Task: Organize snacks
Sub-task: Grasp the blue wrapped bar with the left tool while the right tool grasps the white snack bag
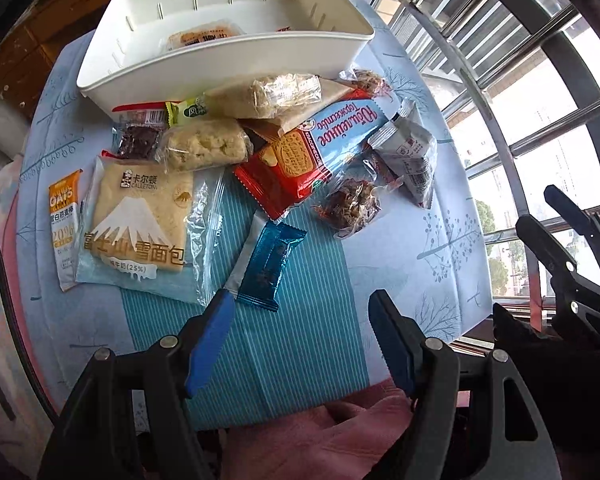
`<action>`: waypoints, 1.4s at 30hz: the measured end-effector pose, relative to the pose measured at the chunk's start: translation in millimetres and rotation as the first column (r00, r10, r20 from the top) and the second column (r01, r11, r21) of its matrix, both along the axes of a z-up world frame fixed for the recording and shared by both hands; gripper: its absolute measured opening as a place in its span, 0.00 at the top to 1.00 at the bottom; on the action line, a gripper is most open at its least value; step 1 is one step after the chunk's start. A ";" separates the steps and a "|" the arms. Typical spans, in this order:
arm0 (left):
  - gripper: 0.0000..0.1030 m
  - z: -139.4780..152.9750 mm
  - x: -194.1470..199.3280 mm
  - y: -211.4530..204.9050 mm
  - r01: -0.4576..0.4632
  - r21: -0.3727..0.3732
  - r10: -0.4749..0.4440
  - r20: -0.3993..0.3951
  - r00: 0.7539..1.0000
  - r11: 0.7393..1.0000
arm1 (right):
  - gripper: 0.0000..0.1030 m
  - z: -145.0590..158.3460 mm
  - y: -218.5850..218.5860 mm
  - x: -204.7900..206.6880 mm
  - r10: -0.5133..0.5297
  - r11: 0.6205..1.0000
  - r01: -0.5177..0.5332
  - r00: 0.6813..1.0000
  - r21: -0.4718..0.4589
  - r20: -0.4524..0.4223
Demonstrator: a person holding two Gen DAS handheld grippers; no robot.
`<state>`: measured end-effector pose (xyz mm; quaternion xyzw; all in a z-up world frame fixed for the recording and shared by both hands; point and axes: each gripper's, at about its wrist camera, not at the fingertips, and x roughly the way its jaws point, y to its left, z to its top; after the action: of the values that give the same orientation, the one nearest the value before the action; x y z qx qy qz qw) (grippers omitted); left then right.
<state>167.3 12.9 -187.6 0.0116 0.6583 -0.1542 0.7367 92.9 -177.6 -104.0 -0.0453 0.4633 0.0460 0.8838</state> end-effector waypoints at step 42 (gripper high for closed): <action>0.42 -130.3 97.8 -1.0 -0.069 0.166 0.109 -0.250 0.962 0.984 | 0.32 -90.6 -11.8 73.9 0.142 0.990 -0.141 0.975 0.016 -0.173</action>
<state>265.1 12.0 -317.9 0.0191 0.7586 -0.0692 0.6476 166.7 -189.4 -194.6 -0.0724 0.5343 0.1135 0.8345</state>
